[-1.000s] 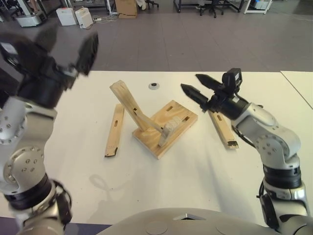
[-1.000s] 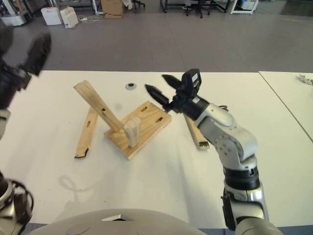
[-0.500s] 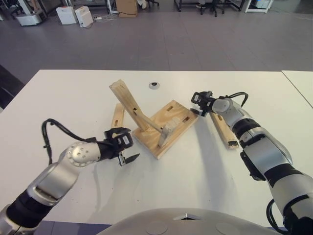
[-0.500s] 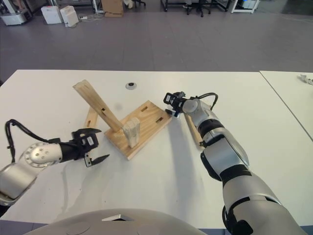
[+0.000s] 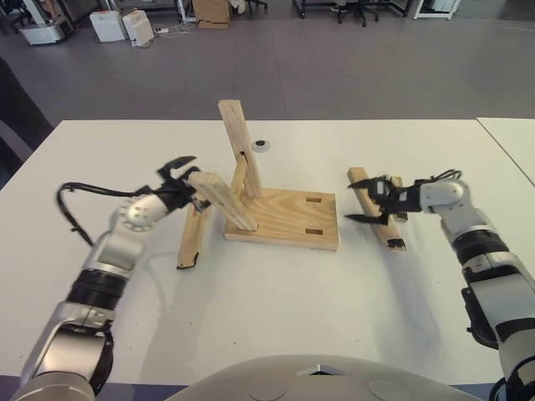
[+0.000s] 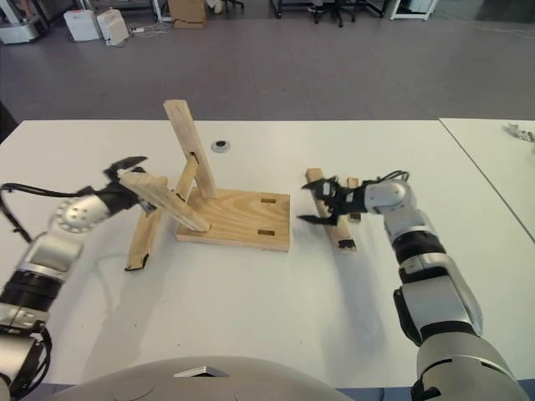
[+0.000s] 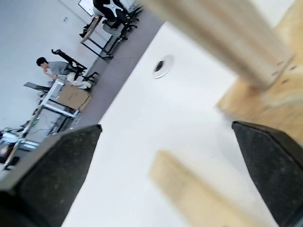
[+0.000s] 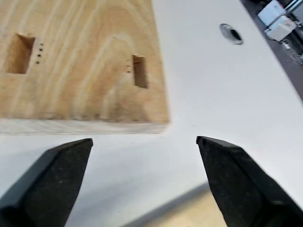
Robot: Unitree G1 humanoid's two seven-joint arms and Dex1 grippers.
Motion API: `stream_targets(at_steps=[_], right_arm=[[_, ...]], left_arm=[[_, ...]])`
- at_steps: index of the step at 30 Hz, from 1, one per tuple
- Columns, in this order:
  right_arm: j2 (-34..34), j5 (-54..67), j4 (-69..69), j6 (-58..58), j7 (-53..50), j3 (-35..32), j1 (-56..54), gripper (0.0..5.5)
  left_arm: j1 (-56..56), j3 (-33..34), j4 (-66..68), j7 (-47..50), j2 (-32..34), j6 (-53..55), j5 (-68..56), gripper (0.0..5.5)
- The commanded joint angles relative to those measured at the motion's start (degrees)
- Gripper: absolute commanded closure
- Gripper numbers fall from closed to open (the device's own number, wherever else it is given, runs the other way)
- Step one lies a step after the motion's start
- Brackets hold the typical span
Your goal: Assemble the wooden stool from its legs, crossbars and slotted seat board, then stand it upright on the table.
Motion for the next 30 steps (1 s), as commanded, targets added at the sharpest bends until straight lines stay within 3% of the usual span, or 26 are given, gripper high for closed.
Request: stream_targets(at_steps=[1,3,5,8,11,14,21,24,27,30], right_arm=[[4.8,-2.6,6.6,2.1,-11.7,-2.4,-8.5,1.4],[8.9,-5.2,12.2,2.3,-17.8,-1.8,-11.6,1.4],[12.8,-11.2,17.8,2.6,-25.1,2.0,-14.1,1.4],[19.1,-18.1,23.0,3.5,-31.6,6.4,-17.4,1.4],[22.1,-22.9,24.9,2.8,-32.9,9.8,-18.5,1.4],[21.6,-25.3,24.8,-0.5,-29.6,11.6,-17.8,1.4],[16.1,-17.2,18.6,-4.8,-16.2,6.2,-6.9,1.4],[15.8,-11.5,6.4,-1.8,-13.9,4.0,1.1,1.4],[15.4,-9.6,-1.9,2.7,-19.3,1.7,3.8,1.4],[15.2,-8.7,3.6,6.9,-28.4,-2.6,-2.9,1.4]], left_arm=[[8.1,6.4,-15.1,-8.9,5.2,3.2,-8.5,0.43],[13.0,6.9,-20.6,-13.8,10.0,6.6,-8.9,0.43],[13.4,4.9,-24.9,-16.2,10.1,11.5,-11.1,0.43],[11.8,-4.6,-26.5,-16.1,7.4,13.6,-4.2,0.43],[4.4,-11.5,-16.2,-9.4,-1.9,9.3,3.4,0.43],[0.2,-17.0,-4.1,-2.6,-3.9,2.7,15.4,0.43],[-6.2,-14.7,13.0,6.7,-13.5,-5.9,15.5,0.43],[-6.4,-12.6,15.0,6.3,-16.0,-8.0,12.0,0.43],[-3.8,-10.3,12.1,5.0,-14.6,-7.4,10.6,0.43],[3.9,-6.9,1.1,2.4,-10.4,-2.2,9.3,0.43]])
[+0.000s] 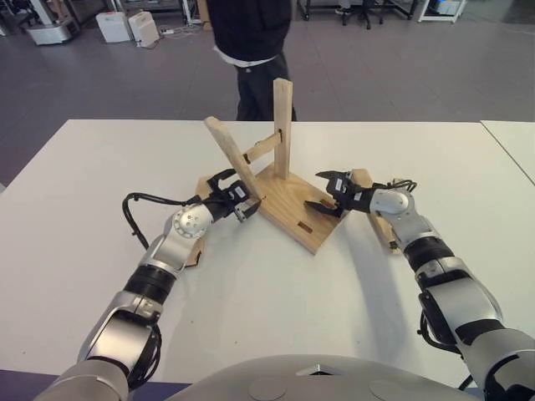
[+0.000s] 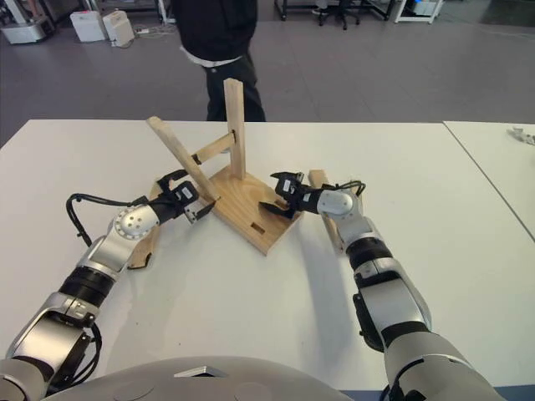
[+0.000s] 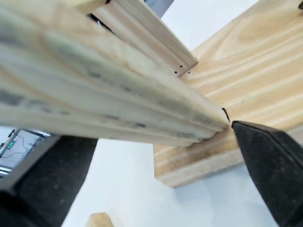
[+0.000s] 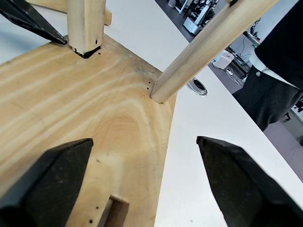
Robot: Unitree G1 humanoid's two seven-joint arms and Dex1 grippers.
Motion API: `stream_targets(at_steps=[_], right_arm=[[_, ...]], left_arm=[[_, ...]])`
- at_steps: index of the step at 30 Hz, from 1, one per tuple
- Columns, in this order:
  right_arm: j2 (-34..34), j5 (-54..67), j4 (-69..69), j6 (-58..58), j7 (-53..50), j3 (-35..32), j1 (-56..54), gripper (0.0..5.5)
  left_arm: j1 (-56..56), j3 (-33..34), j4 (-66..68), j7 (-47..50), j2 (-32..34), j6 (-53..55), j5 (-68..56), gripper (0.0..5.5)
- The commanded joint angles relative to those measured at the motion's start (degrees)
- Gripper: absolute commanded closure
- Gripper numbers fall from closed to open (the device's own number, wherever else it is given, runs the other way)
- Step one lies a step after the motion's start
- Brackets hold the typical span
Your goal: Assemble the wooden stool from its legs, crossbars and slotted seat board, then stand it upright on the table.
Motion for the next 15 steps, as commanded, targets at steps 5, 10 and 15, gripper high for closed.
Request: stream_targets(at_steps=[5,10,15], right_arm=[[-2.0,-7.8,17.3,4.9,-9.9,1.0,-10.2,1.4],[-2.0,-6.9,14.9,-1.0,2.6,3.0,-5.7,1.4],[-3.8,-1.0,-8.5,5.4,3.9,0.1,7.5,1.4]], left_arm=[[14.2,1.6,-22.9,-6.7,6.4,14.1,-0.4,0.43],[6.2,-5.1,-12.6,-2.8,-2.0,20.3,5.5,0.43],[4.2,-5.3,-6.1,1.6,-5.5,21.7,7.1,0.43]])
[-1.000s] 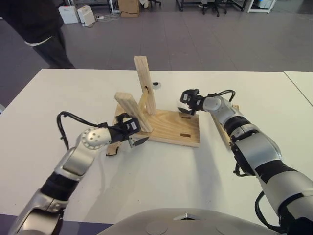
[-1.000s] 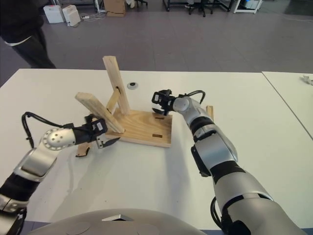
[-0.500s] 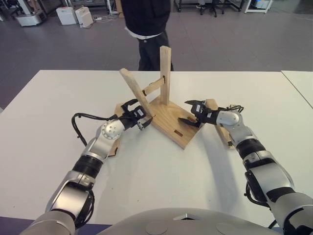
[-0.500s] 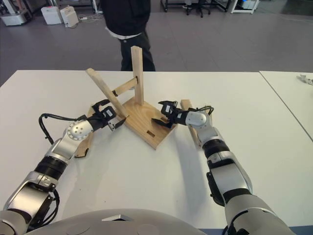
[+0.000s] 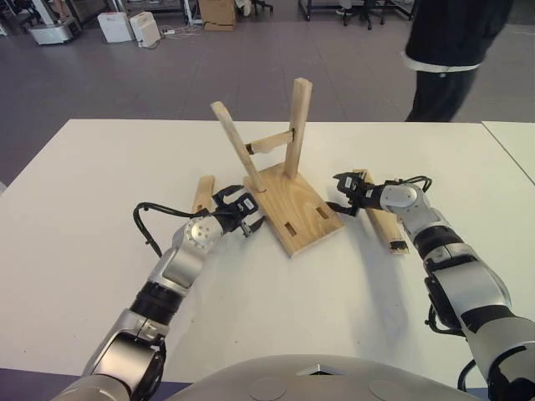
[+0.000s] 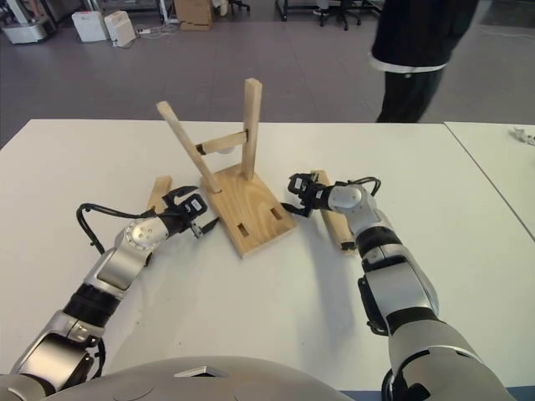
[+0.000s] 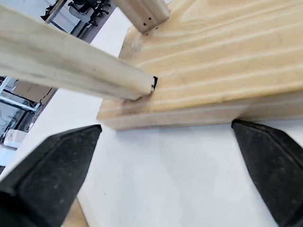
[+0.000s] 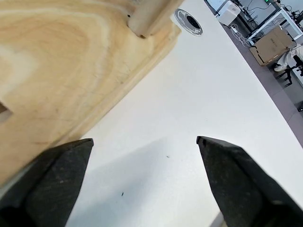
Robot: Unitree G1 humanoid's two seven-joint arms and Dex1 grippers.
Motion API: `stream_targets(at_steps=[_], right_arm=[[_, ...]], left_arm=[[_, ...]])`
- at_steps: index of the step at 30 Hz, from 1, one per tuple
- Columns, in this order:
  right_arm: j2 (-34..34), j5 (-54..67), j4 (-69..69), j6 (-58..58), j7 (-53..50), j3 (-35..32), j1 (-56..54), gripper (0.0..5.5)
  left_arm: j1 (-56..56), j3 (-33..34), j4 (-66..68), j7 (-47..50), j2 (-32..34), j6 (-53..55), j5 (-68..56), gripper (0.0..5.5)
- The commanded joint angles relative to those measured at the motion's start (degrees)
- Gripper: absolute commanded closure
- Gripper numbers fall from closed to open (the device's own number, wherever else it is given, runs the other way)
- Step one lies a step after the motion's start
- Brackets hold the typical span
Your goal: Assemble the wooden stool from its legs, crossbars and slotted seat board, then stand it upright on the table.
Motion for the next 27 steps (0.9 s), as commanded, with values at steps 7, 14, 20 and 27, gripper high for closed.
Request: stream_targets(at_steps=[7,14,20,27], right_arm=[[-0.9,3.5,-41.7,20.4,-7.3,-4.2,22.9,1.4],[-0.6,14.3,-29.9,33.6,-24.0,-25.3,15.6,1.4],[2.1,18.0,-23.2,38.7,-27.7,-27.9,14.7,1.59],[4.4,19.4,-28.3,47.7,-30.6,-27.7,20.6,2.94]], left_arm=[[3.1,1.6,-2.2,-0.5,2.3,2.9,0.2,0.43],[6.9,1.5,-10.8,-3.6,4.4,7.4,0.3,0.43],[7.1,-1.8,-13.4,-6.0,4.6,9.7,1.1,0.43],[7.2,-3.4,-18.5,-7.7,4.1,13.1,0.5,0.43]])
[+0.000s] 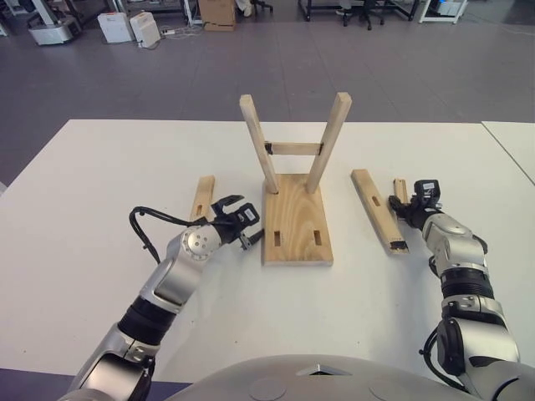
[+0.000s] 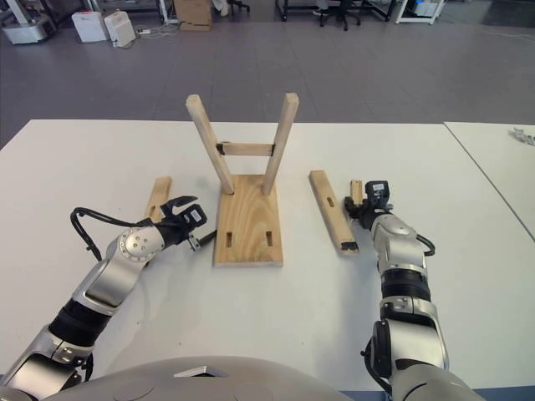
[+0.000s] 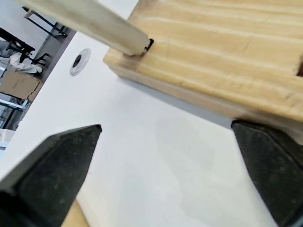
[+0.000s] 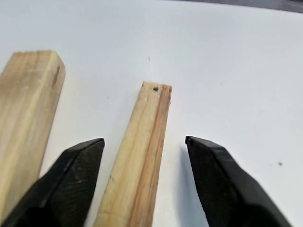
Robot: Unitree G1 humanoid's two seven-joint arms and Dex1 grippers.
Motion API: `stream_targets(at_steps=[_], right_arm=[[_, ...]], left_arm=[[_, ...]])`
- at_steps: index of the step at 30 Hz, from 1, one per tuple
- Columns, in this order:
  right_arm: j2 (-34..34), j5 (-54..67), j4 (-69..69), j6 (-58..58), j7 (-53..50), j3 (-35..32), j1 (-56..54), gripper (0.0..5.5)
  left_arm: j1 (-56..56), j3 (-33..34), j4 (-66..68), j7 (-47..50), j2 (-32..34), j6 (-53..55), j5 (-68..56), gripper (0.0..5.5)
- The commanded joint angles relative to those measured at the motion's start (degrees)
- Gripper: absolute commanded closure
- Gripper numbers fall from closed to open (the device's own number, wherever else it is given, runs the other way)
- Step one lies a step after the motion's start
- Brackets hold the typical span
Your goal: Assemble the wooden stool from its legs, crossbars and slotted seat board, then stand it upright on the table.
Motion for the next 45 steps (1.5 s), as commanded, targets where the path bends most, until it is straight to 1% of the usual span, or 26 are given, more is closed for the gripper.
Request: stream_targets(at_steps=[1,2,4,6,8,11,12,13,15,17,19,21,22,25,30,36,39,40,41,42,45], right_arm=[[1.9,1.1,-3.1,5.3,-0.9,0.2,4.3,3.12],[2.2,1.2,-4.4,5.9,-0.8,0.8,5.6,3.2],[2.5,1.0,-6.1,6.4,-0.9,1.6,7.2,3.67],[2.1,-0.6,-5.8,3.6,-1.8,2.3,7.4,4.12],[1.6,-1.2,-5.2,-0.6,-2.4,2.1,6.7,4.2],[-0.4,-0.4,-10.5,-10.5,-1.1,0.1,2.8,4.2],[-1.0,0.2,-15.3,-13.6,0.5,0.2,1.0,4.2],[-0.9,1.8,-22.6,-15.5,3.2,1.9,-1.4,4.2],[0.3,6.0,-39.6,-15.4,9.4,8.6,-5.3,4.2],[1.7,9.3,-50.2,-12.7,11.6,13.4,-7.8,4.2],[3.1,10.3,-55.7,-10.2,11.5,16.8,-10.5,4.2],[3.8,10.1,-57.5,-8.8,11.2,18.5,-12.0,4.2],[3.9,10.0,-57.5,-8.7,11.1,18.7,-12.2,4.2],[3.9,9.1,-57.2,-8.8,11.3,19.5,-11.7,4.2],[2.9,6.9,-56.3,-10.2,12.3,20.2,-10.6,4.2],[3.2,5.9,-55.5,-10.5,12.5,20.1,-10.3,4.2],[3.3,5.7,-55.8,-10.5,12.4,20.3,-9.9,4.2],[3.3,5.6,-55.9,-10.5,12.5,20.5,-9.8,4.2],[3.2,5.4,-56.0,-10.6,12.7,20.6,-9.8,4.2],[3.2,5.1,-56.0,-10.7,12.7,20.7,-9.8,4.2],[3.2,4.5,-56.0,-10.6,12.4,20.8,-9.8,4.2]], left_arm=[[0.7,-0.6,-1.6,-0.8,0.1,1.8,0.1,0.43],[0.7,0.2,-2.3,-0.4,-0.2,1.6,-0.5,0.43],[0.5,2.1,-4.1,0.3,-1.5,1.1,-2.4,0.43],[0.1,5.7,-8.0,1.7,-4.9,0.1,-6.5,0.43],[-0.7,10.0,-12.2,3.0,-8.9,0.4,-11.9,0.43],[-7.0,20.7,-18.8,5.6,-18.2,6.5,-27.3,0.43],[-11.0,24.7,-19.8,7.7,-21.4,9.4,-33.4,0.43],[-16.0,28.6,-19.8,10.2,-24.4,12.2,-40.1,0.43],[-25.1,34.1,-17.0,13.7,-27.9,16.7,-51.6,0.43],[-30.5,36.9,-13.4,15.8,-28.8,19.7,-58.5,0.43],[-34.2,38.9,-10.5,18.1,-28.9,21.7,-63.8,0.78],[-35.9,40.2,-10.5,20.3,-28.9,23.0,-69.4,1.16],[-35.0,39.7,-11.7,21.2,-28.4,23.5,-70.6,1.4],[-31.1,38.1,-14.8,22.8,-27.6,23.5,-73.1,2.0],[-28.0,37.3,-16.2,24.4,-26.6,21.6,-75.1,3.09],[-30.4,38.1,-16.7,30.1,-25.6,20.5,-82.0,4.05],[-31.8,37.9,-14.7,31.4,-24.4,19.1,-82.7,4.62],[-32.0,37.8,-14.2,31.7,-24.2,18.6,-82.8,4.73],[-32.2,37.7,-13.9,32.0,-24.2,18.1,-83.1,5.02],[-32.2,37.6,-13.8,32.4,-24.2,17.8,-83.7,5.11],[-31.9,37.0,-13.5,33.9,-25.0,16.7,-85.8,5.11]])
